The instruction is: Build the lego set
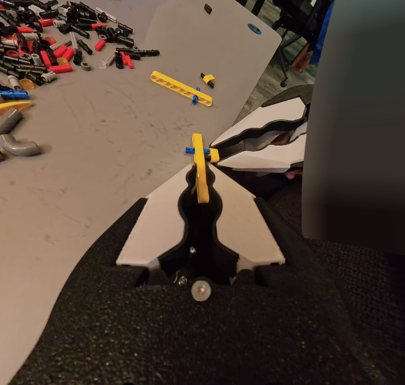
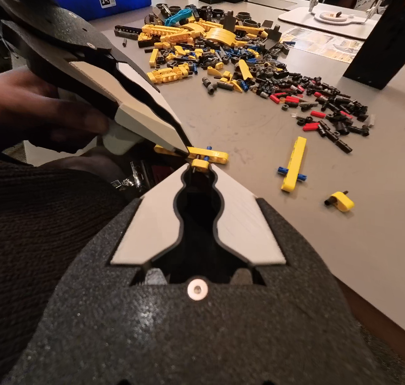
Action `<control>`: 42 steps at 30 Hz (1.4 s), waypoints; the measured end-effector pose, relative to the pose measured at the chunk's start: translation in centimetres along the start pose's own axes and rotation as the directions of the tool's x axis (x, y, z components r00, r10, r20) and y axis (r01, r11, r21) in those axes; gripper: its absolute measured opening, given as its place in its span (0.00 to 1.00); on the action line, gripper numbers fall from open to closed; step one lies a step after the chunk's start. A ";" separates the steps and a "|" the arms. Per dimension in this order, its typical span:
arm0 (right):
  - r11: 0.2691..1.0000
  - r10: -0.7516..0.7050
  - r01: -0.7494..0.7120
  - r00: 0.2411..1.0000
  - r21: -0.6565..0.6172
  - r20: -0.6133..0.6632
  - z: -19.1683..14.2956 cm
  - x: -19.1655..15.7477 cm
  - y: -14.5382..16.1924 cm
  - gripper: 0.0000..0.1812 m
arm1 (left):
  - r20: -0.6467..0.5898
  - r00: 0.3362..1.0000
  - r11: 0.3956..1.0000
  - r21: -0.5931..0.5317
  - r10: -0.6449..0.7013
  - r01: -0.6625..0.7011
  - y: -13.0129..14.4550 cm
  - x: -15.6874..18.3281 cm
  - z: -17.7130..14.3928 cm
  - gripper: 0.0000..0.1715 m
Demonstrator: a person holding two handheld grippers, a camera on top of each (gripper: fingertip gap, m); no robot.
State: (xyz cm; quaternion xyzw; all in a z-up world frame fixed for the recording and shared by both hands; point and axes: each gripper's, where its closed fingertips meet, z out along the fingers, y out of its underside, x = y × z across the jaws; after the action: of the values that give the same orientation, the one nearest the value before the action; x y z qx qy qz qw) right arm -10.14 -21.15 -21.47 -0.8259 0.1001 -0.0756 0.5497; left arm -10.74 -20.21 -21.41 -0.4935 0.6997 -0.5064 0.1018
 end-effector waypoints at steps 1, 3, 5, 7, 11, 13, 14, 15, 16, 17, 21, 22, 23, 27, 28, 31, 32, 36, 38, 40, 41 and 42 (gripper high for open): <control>1.000 0.008 -0.008 1.000 -0.001 0.004 0.0 0.0 0.0 0.08 | 0.002 1.000 1.000 -0.001 0.003 -0.003 0.0 0.0 0.0 0.04; 1.000 0.020 -0.020 1.000 0.000 0.009 0.0 0.0 0.1 0.08 | 0.009 1.000 1.000 -0.003 0.017 -0.017 0.0 0.0 0.0 0.04; 1.000 0.023 -0.023 1.000 0.002 0.010 0.0 0.0 0.1 0.09 | 0.022 0.999 0.999 -0.008 0.038 -0.038 0.1 0.0 0.0 0.05; 1.000 0.015 -0.015 1.000 0.001 0.011 0.1 0.0 0.1 0.09 | 0.048 0.995 0.996 -0.027 0.084 -0.082 0.1 0.0 0.0 0.05; 1.000 -0.019 0.019 1.000 -0.004 0.003 0.1 -0.1 0.1 0.09 | 0.121 0.964 0.971 -0.069 0.235 -0.228 0.2 0.0 0.0 0.04; 0.999 -0.033 0.033 0.999 -0.009 0.006 0.1 -0.1 0.1 0.08 | 0.136 0.947 0.956 -0.087 0.290 -0.280 0.2 0.0 0.0 0.04; 0.999 -0.037 0.037 0.999 -0.010 0.010 0.1 -0.1 0.1 0.08 | 0.134 0.944 0.952 -0.093 0.303 -0.292 0.3 0.1 -0.1 0.05; 0.999 -0.039 0.039 0.999 -0.012 0.015 0.0 -0.1 0.1 0.08 | 0.126 0.943 0.950 -0.098 0.307 -0.296 0.3 0.1 -0.1 0.05; 0.999 -0.040 0.040 0.999 -0.014 0.021 0.1 -0.1 0.1 0.08 | 0.117 0.946 0.951 -0.100 0.302 -0.291 0.3 0.1 -0.1 0.05; 0.999 -0.041 0.042 0.999 -0.018 0.027 0.1 -0.1 0.1 0.08 | 0.107 0.949 0.953 -0.100 0.296 -0.285 0.3 0.1 -0.1 0.05; 0.998 -0.053 0.053 0.998 -0.026 0.024 0.1 0.0 0.1 0.08 | 0.092 0.960 0.962 -0.098 0.265 -0.256 0.3 0.1 0.0 0.05; 0.998 -0.053 0.054 0.998 -0.022 0.016 0.1 0.1 0.1 0.08 | 0.091 0.962 0.964 -0.095 0.257 -0.249 0.3 0.0 0.0 0.05; 0.998 -0.053 0.053 0.999 -0.018 0.008 0.1 0.1 0.1 0.08 | 0.090 0.966 0.968 -0.091 0.243 -0.235 0.3 0.0 0.0 0.05; 0.998 -0.059 0.059 0.998 -0.013 -0.016 0.1 0.1 0.1 0.08 | 0.067 0.984 0.984 -0.080 0.168 -0.162 0.2 0.1 0.0 0.05; 0.998 -0.059 0.059 0.998 -0.016 -0.014 0.1 0.1 0.1 0.08 | 0.064 0.985 0.985 -0.080 0.159 -0.154 0.2 0.1 0.0 0.05; 1.000 -0.025 0.025 1.000 0.010 -0.001 0.1 0.1 0.0 0.08 | 0.058 0.989 0.988 -0.082 0.133 -0.128 0.2 0.0 0.0 0.05; 1.000 0.009 -0.009 1.000 0.023 0.011 0.1 0.1 0.0 0.08 | 0.051 0.992 0.990 -0.080 0.117 -0.113 0.2 0.0 0.0 0.05; 0.994 0.096 -0.098 0.994 0.046 0.046 0.1 0.1 -0.2 0.08 | -0.006 1.000 0.998 -0.055 0.021 -0.021 0.1 0.0 0.0 0.05; 0.996 0.074 -0.075 0.997 0.046 0.035 0.1 0.1 -0.2 0.08 | -0.023 1.000 0.999 -0.052 -0.006 0.004 0.1 0.0 0.0 0.05; 0.996 0.068 -0.070 0.997 0.048 0.033 0.1 0.0 -0.2 0.08 | -0.030 0.999 0.999 -0.051 -0.018 0.017 0.1 0.0 0.0 0.05; 0.996 0.076 -0.078 0.996 0.051 0.037 0.1 0.0 -0.2 0.08 | -0.033 0.999 0.999 -0.050 -0.024 0.023 0.0 0.0 0.0 0.05; 0.994 0.087 -0.090 0.995 0.055 0.042 0.1 0.0 -0.2 0.08 | -0.036 0.999 0.998 -0.050 -0.028 0.027 0.0 0.0 0.0 0.05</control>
State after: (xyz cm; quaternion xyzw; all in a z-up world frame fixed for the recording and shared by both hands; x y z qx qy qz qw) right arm -10.06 -20.99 -21.29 -0.8060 0.1235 -0.0376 0.5776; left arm -10.79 -20.20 -21.42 -0.4962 0.7070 -0.4991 0.0698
